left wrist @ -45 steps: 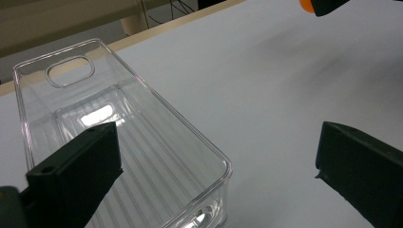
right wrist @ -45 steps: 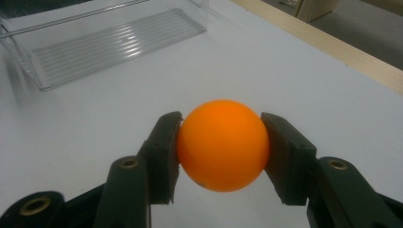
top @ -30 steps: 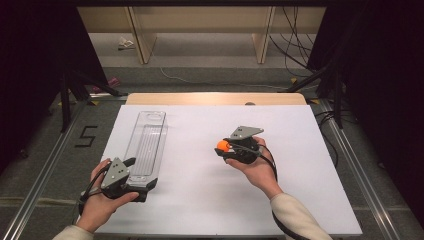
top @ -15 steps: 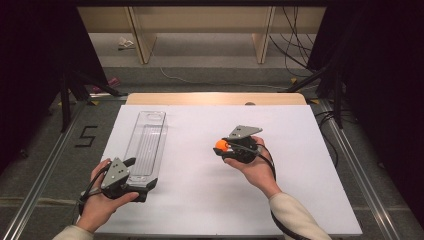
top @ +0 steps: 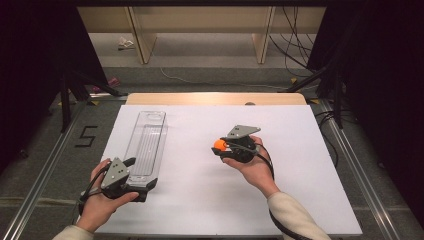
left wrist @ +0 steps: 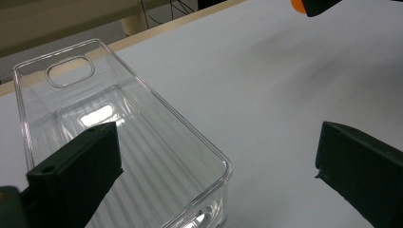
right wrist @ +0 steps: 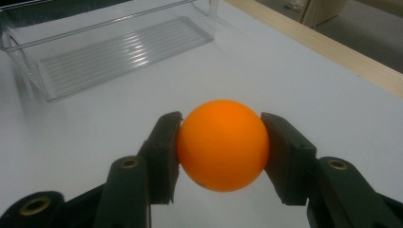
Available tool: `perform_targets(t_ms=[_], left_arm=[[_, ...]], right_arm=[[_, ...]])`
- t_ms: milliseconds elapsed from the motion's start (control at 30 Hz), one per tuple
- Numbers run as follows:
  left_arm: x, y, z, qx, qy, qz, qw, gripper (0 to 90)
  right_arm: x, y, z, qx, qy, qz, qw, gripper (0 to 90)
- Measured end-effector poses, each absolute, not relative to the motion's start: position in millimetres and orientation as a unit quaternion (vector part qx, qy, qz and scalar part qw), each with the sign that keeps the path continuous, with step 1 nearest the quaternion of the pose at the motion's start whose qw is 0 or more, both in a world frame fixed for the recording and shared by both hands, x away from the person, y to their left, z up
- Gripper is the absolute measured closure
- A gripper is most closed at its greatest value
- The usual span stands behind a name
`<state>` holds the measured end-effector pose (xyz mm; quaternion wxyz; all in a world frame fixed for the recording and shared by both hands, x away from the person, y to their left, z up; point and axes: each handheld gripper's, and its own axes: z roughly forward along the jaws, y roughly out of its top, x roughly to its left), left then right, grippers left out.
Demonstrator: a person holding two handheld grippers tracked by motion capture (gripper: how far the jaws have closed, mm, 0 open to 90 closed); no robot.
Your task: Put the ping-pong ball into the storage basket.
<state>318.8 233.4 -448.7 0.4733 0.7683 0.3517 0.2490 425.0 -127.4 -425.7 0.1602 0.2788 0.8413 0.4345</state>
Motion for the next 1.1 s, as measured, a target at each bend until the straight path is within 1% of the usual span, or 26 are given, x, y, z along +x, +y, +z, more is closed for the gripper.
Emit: perform_targets(t_ms=[1100], left_arm=[[318.8,233.3,-448.8,0.768,0.352,0.248,0.474,1.1]], right_arm=[[427.3,-117.4,-425.6,0.274,0.842,0.437,0.157,51.2]])
